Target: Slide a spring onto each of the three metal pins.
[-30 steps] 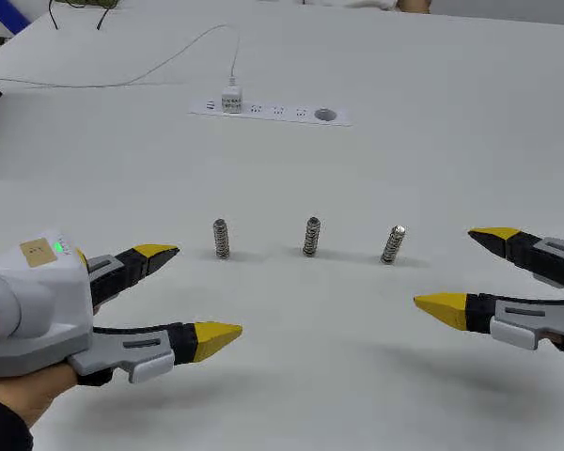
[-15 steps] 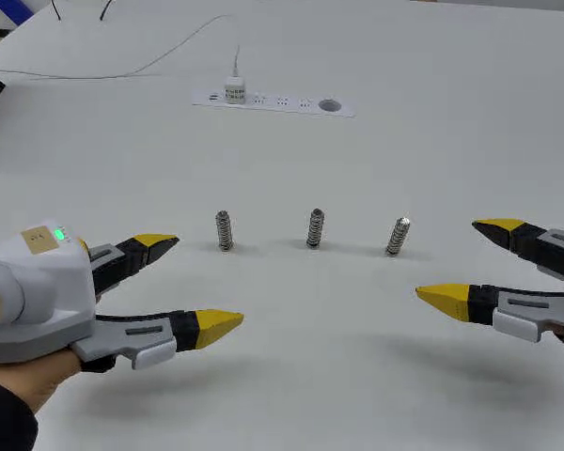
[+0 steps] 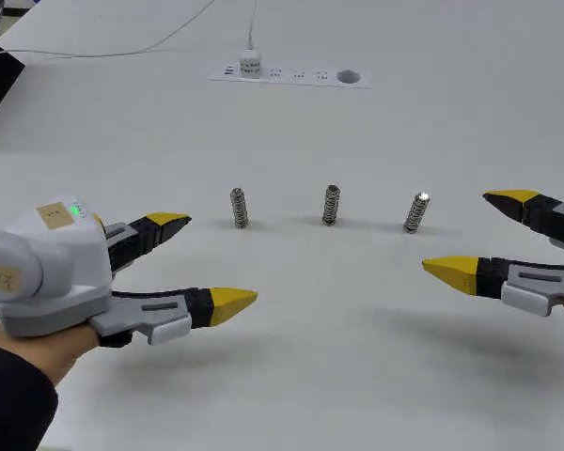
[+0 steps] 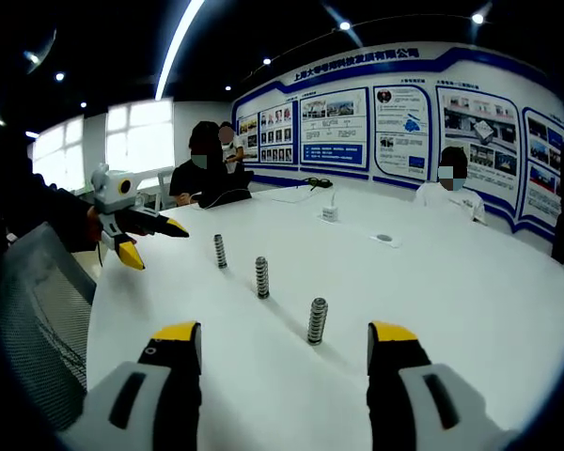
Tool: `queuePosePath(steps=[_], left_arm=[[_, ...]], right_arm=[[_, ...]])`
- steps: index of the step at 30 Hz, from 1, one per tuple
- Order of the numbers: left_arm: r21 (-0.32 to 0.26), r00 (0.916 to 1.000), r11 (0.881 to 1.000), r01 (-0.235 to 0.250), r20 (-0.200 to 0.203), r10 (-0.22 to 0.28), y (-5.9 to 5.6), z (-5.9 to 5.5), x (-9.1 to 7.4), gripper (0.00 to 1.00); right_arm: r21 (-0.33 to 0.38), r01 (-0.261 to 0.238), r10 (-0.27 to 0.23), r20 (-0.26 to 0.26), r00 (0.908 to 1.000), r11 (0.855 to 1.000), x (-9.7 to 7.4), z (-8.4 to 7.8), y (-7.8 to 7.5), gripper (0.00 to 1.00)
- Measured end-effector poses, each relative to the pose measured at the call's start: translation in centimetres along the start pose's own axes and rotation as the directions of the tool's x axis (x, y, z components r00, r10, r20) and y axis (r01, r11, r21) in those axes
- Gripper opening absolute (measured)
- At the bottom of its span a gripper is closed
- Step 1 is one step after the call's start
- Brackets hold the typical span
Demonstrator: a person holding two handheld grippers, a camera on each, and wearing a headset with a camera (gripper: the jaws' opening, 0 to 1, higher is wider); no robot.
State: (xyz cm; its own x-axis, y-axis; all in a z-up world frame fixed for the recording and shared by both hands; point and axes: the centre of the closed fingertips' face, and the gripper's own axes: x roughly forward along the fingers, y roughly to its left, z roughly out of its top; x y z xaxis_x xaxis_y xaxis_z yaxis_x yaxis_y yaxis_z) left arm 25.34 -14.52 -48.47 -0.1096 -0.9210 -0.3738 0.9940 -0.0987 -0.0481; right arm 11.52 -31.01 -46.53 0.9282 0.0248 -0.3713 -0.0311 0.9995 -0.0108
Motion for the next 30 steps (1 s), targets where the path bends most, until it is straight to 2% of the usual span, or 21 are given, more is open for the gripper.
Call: queuePosePath(steps=[16,22,30], left_arm=[[0.002,1.0000,1.000,0.005,-0.002,-0.005,0.0,0.1,0.3,0.77],[-0.006,1.0000,1.000,0.003,0.008,-0.003,0.6,0.6,0.7,0.76],[-0.003,0.9996,1.000,0.019,0.020,-0.019,0.7,1.4,1.4,0.77]], right_arm=[[-0.013,0.001,-0.001,0.000,1.0000,1.000,0.2,0.3,0.3,0.73],[-0.009,0.008,-0.008,-0.004,1.0000,1.000,0.1,0.2,0.1,0.73],[-0.007,0.035,-0.035,0.008,0.9994,0.999,-0.5,0.6,-0.5,0.73]])
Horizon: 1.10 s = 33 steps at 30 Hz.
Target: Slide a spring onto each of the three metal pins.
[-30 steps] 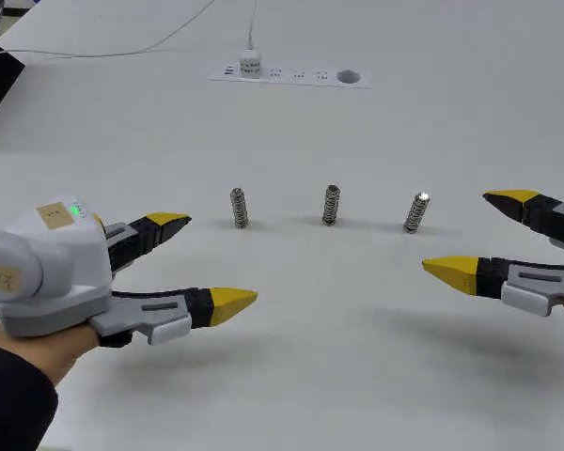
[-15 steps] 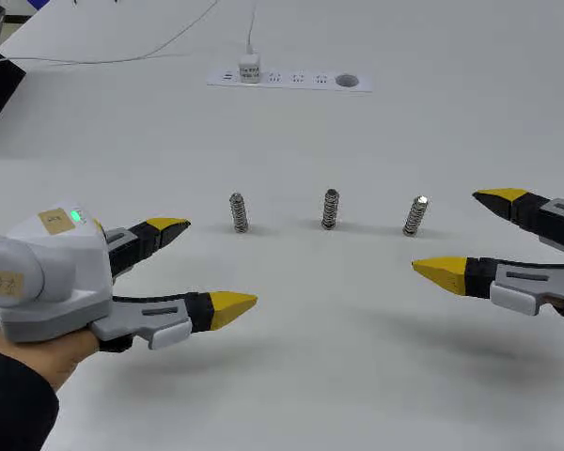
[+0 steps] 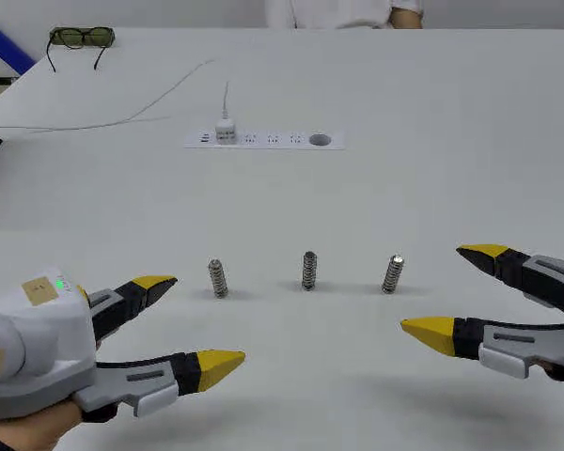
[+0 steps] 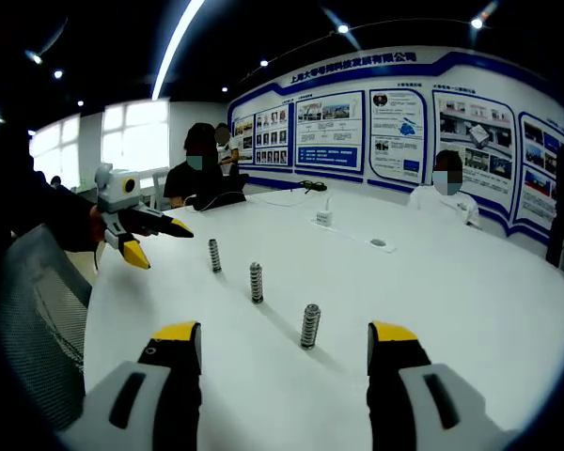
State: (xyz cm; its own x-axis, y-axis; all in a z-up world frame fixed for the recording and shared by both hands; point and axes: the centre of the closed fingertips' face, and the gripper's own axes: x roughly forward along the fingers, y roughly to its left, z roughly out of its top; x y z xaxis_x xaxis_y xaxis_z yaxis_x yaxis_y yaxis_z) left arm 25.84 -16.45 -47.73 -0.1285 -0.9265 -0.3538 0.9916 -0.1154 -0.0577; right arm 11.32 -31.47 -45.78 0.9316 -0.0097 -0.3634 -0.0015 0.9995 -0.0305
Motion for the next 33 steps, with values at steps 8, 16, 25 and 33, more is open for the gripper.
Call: queuePosePath(steps=[8,16,25,33], left_arm=[[0.007,1.0000,1.000,-0.001,0.007,0.001,-0.1,0.3,-0.2,0.76],[0.012,0.9998,1.000,-0.013,0.015,0.013,-0.2,-0.1,-0.9,0.77],[0.018,0.9995,1.000,-0.019,0.028,0.018,-0.7,0.1,-1.1,0.77],[0.022,0.9991,0.999,-0.032,0.030,0.031,-0.4,0.1,-1.7,0.77]], right_arm=[[-0.012,-0.001,0.001,-0.001,1.0000,1.000,-0.1,0.2,0.5,0.73],[-0.024,-0.025,0.025,-0.007,0.9997,0.999,0.6,0.3,1.3,0.73],[-0.032,-0.022,0.022,-0.001,0.9998,0.999,0.4,0.5,1.1,0.73],[-0.038,-0.011,0.011,0.009,0.9999,0.999,-0.1,0.7,0.9,0.73]])
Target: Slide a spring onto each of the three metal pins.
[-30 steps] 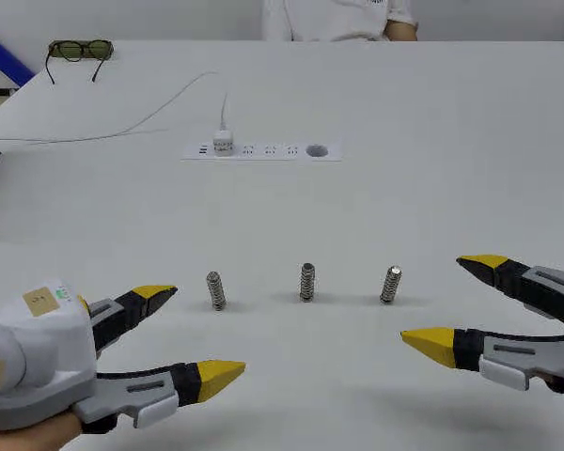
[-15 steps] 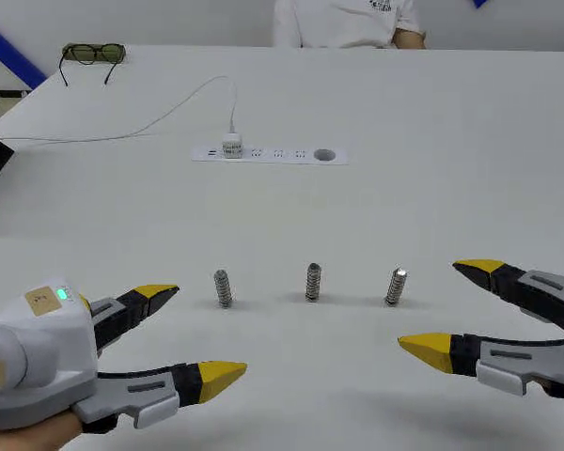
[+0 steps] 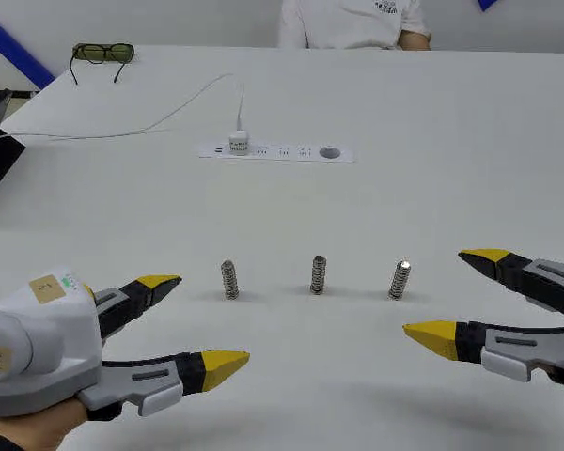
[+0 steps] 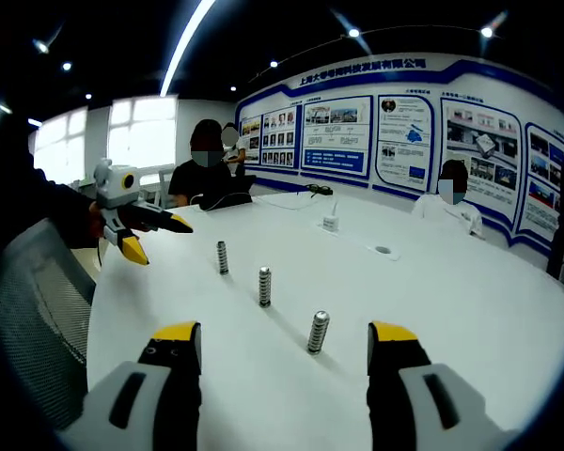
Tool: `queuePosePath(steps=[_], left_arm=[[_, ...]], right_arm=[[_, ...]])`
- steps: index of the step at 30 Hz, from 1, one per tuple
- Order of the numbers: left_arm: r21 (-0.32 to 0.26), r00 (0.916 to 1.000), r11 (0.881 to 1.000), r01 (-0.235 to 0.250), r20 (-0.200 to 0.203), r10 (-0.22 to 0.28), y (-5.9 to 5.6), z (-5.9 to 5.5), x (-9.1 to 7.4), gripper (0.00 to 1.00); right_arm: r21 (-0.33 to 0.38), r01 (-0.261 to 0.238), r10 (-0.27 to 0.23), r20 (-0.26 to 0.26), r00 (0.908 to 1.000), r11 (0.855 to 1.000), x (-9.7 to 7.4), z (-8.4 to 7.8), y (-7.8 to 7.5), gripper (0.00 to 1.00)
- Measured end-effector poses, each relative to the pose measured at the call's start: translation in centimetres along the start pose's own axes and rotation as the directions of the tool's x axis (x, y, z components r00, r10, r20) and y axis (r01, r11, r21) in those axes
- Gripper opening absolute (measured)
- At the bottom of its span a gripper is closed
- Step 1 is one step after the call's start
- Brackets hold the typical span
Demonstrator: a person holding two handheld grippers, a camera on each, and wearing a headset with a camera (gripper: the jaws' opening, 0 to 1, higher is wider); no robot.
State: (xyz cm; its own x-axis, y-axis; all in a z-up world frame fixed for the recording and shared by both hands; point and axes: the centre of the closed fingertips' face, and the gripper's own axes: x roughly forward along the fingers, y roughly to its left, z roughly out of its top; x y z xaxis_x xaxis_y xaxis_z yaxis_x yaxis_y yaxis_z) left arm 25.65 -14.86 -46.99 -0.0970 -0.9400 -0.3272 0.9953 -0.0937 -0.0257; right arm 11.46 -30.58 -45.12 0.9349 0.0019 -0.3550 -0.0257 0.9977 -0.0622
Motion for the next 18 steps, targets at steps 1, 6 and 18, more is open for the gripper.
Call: queuePosePath(steps=[1,6,18], left_arm=[[0.001,1.0000,1.000,0.000,-0.002,0.000,-0.04,-0.03,0.01,0.77],[0.005,1.0000,1.000,0.004,-0.001,-0.004,-0.23,0.22,0.18,0.77],[0.008,1.0000,1.000,-0.002,-0.005,0.002,0.24,0.30,0.61,0.77]], right_arm=[[0.003,0.004,-0.004,0.002,1.0000,1.000,-0.10,0.02,-0.09,0.73],[0.002,0.005,-0.005,0.008,1.0000,1.000,-0.11,0.15,-0.09,0.73],[0.009,0.006,-0.006,0.006,1.0000,1.000,-0.01,-0.27,-0.51,0.73]])
